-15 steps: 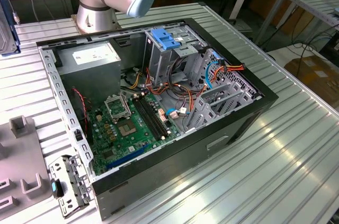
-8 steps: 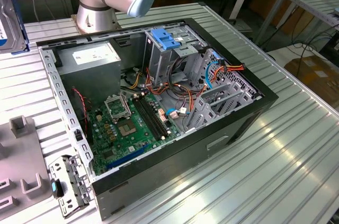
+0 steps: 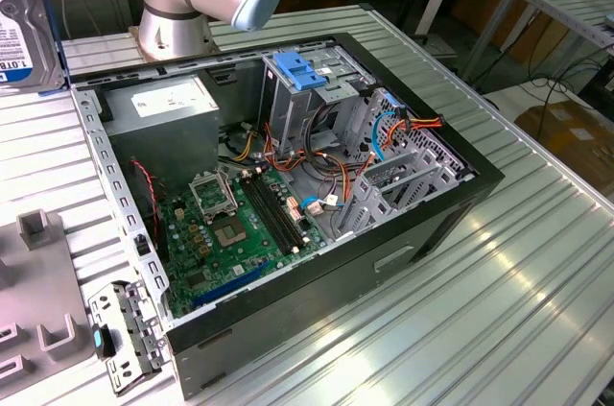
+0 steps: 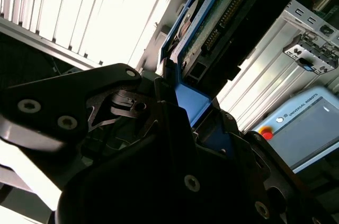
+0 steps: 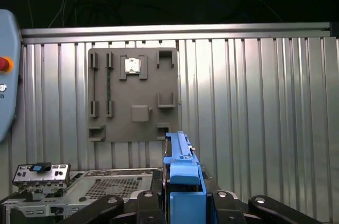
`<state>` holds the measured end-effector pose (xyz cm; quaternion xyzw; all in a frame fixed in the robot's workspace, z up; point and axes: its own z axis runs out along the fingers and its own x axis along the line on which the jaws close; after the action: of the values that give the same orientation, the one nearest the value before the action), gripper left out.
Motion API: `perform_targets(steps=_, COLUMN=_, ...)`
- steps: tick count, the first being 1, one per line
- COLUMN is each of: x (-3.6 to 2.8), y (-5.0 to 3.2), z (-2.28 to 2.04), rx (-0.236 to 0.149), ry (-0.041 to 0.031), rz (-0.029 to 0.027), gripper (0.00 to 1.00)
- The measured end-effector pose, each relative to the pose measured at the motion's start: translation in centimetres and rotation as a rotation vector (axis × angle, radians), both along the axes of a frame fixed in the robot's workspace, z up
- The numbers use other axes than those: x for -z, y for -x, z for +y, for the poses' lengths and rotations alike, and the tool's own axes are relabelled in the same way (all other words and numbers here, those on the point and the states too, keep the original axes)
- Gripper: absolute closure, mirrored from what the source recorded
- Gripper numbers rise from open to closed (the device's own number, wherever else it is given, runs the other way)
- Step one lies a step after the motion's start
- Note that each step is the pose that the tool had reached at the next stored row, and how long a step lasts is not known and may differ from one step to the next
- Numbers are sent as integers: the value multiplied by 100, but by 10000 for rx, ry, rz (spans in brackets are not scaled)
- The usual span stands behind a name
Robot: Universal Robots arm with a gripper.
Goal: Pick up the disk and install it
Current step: 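Pick up the disk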
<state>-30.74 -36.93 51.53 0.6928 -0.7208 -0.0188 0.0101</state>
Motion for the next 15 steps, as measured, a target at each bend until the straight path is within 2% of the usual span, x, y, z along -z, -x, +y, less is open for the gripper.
perform_targets(steps=6, x=0, y=-124, z=0, rx=0, ry=0, rz=-1, gripper=63)
perform_targets(steps=8, x=0, y=-140, z=-9, rx=0, ry=0, rz=0, gripper=63)
perform_targets(steps=15, x=0, y=-164, z=-104, rx=0, ry=-1, rz=-1, gripper=63)
